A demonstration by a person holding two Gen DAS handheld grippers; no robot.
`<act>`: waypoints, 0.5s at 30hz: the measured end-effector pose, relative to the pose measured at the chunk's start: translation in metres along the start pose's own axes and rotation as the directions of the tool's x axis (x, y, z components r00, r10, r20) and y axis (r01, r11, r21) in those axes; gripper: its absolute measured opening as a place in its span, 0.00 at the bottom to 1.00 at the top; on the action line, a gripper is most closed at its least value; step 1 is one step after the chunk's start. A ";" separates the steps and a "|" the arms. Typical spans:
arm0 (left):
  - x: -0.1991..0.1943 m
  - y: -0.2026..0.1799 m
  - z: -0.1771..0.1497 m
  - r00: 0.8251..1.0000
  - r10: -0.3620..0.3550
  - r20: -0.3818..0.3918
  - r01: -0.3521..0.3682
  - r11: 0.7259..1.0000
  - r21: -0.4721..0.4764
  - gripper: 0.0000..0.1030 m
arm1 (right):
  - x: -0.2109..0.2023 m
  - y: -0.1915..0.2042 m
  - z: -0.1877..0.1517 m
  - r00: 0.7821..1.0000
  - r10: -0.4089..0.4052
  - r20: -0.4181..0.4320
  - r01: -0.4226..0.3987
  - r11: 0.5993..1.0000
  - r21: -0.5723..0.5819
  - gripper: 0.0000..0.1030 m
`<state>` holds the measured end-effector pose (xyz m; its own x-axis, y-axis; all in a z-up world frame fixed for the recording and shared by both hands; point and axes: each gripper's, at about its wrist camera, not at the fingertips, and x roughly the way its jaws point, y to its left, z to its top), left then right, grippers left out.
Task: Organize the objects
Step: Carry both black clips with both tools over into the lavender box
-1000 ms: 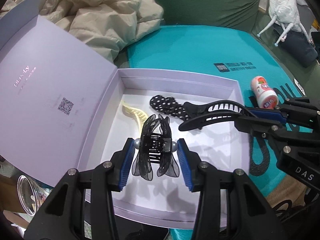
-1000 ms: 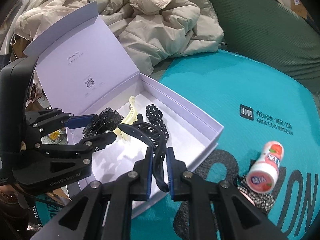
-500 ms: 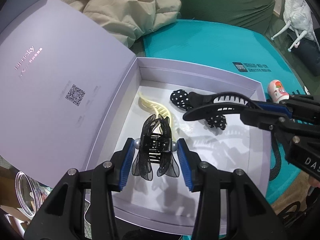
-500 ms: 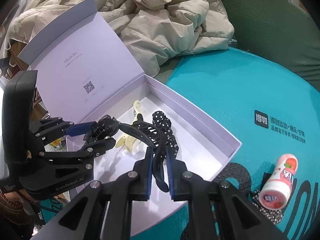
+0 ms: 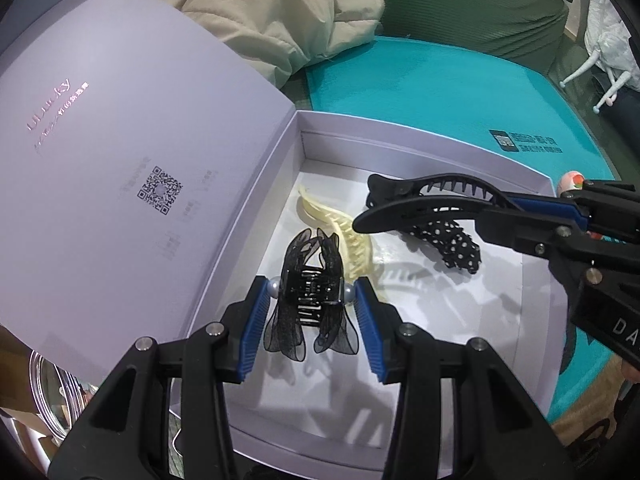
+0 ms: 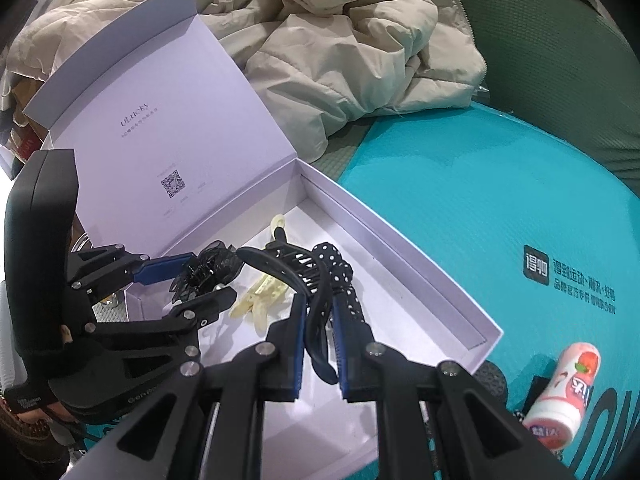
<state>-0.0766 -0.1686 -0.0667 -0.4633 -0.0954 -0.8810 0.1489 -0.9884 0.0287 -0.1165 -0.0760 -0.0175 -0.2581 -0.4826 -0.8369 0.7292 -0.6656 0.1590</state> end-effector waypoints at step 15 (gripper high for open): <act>0.020 0.008 0.002 0.999 0.009 -0.045 -0.011 0.999 -0.036 0.40 | 0.028 -0.008 0.009 0.997 -0.009 -0.079 0.010 1.000 0.015 0.12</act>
<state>-0.0862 -0.1783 -0.0828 -0.4218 -0.0992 -0.9012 0.1856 -0.9824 0.0213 -0.1355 -0.0891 -0.0378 -0.2142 -0.4301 -0.8770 0.7169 -0.6791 0.1580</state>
